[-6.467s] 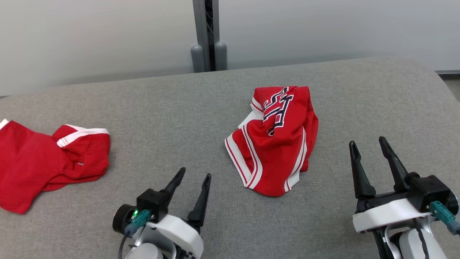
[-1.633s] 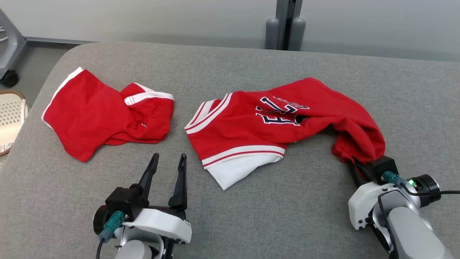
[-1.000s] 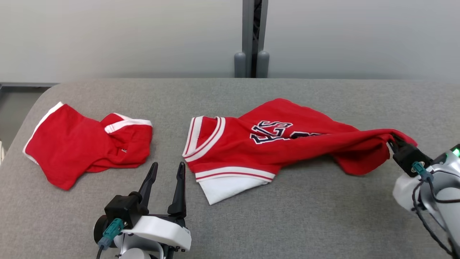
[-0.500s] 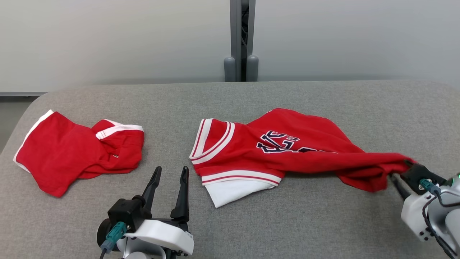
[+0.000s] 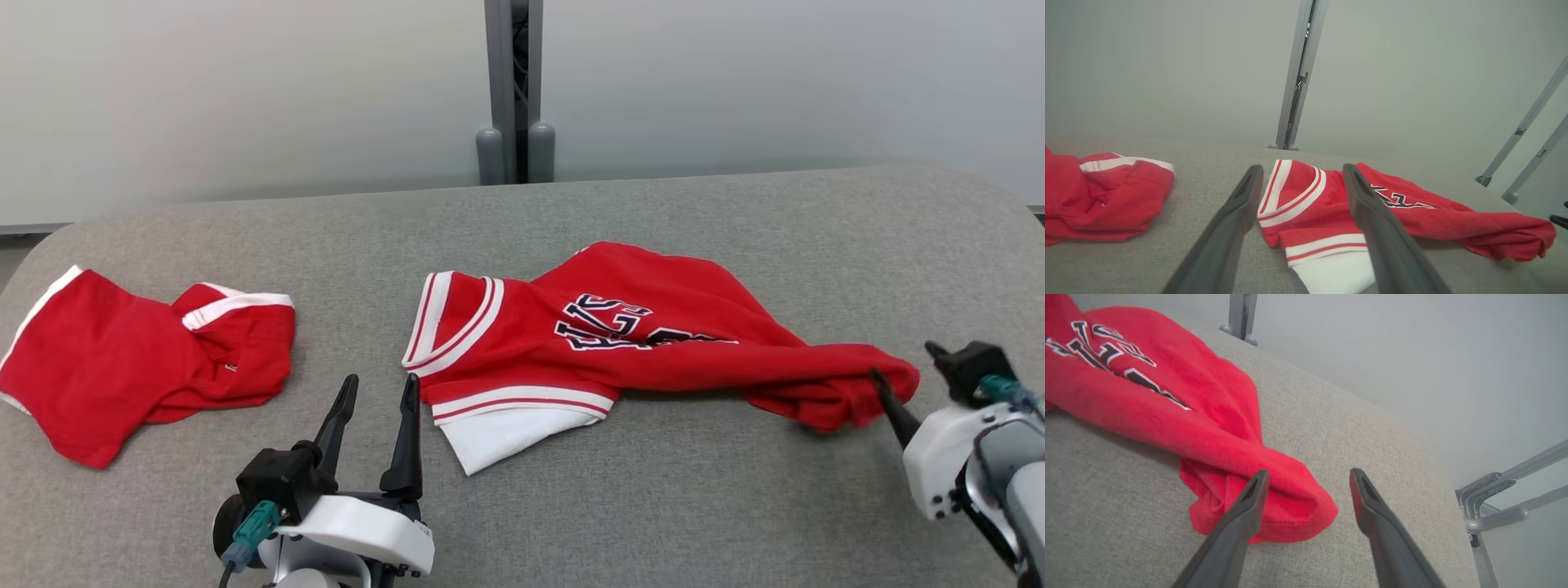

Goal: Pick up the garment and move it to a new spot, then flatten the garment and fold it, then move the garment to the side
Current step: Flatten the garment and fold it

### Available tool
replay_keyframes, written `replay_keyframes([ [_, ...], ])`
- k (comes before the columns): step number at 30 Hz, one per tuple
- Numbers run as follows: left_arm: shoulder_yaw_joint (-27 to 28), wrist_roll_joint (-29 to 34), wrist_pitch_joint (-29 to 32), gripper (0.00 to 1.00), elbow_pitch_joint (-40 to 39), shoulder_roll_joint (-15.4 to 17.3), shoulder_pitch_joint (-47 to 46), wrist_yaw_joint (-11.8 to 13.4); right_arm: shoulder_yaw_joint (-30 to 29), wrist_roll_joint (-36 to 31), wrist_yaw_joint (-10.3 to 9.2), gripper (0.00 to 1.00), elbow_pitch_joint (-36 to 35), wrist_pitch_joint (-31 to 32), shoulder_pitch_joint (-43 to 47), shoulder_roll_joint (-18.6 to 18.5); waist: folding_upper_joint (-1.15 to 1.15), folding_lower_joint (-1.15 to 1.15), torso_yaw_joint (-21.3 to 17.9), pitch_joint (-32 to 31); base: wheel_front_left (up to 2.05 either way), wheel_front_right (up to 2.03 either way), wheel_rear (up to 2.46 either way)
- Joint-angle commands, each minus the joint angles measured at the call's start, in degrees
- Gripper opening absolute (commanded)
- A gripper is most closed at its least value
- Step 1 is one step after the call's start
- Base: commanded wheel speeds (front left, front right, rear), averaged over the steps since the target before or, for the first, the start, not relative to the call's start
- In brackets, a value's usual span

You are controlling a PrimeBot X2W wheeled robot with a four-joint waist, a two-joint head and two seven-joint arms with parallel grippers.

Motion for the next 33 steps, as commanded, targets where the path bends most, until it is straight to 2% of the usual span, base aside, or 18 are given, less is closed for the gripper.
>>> replay_keyframes([
  [1,0.18,0.28,-0.02,1.0,-0.06,0.17,-0.65,-0.01,-1.29,-0.07,-0.01,1.0,-1.11,-0.55,0.35,-0.05,0.0,0.0,-0.39,-0.04,0.0,0.0,0.0],
  [8,0.67,-0.04,-0.02,1.0,-0.45,0.2,-0.83,0.15,-9.85,0.9,-0.01,1.0,-11.04,-4.19,4.15,3.28,0.0,0.0,-1.67,-0.32,0.0,0.0,0.0],
  [14,0.59,-0.65,-0.02,1.0,-0.32,0.21,-0.1,0.0,-17.56,2.11,-0.01,1.0,-20.54,-9.82,11.59,10.66,0.0,0.0,-1.76,-0.52,0.0,0.0,0.0],
  [20,0.28,-0.58,-0.02,1.0,0.52,0.19,0.03,-0.19,-20.0,-1.14,-0.01,1.0,-25.73,-12.04,17.43,15.62,0.0,0.0,-2.17,0.1,0.0,0.0,0.0],
  [22,-0.11,-0.3,-0.02,1.0,1.43,0.17,-0.14,-0.66,-20.04,-1.56,-0.01,1.0,-26.36,-12.02,17.27,16.01,0.0,0.0,-2.42,0.32,0.0,0.0,0.0],
  [26,-4.67,0.87,1.61,1.0,8.73,0.34,-1.61,-4.64,-20.58,-1.62,-0.01,1.0,-26.77,-11.64,16.55,16.25,0.0,0.0,-2.91,0.91,0.0,0.0,0.0],
  [29,-6.48,1.1,4.54,1.0,12.89,0.81,-3.09,-6.48,-20.79,-2.08,-0.01,1.0,-26.21,-11.54,16.7,16.35,0.0,0.0,-3.07,1.55,0.0,0.0,0.0],
  [33,-7.29,1.56,7.85,1.0,16.72,1.32,-5.63,-6.24,-20.68,-2.51,-0.01,1.0,-25.5,-11.93,16.71,16.93,0.0,0.0,-3.48,2.53,0.0,0.0,0.0],
])
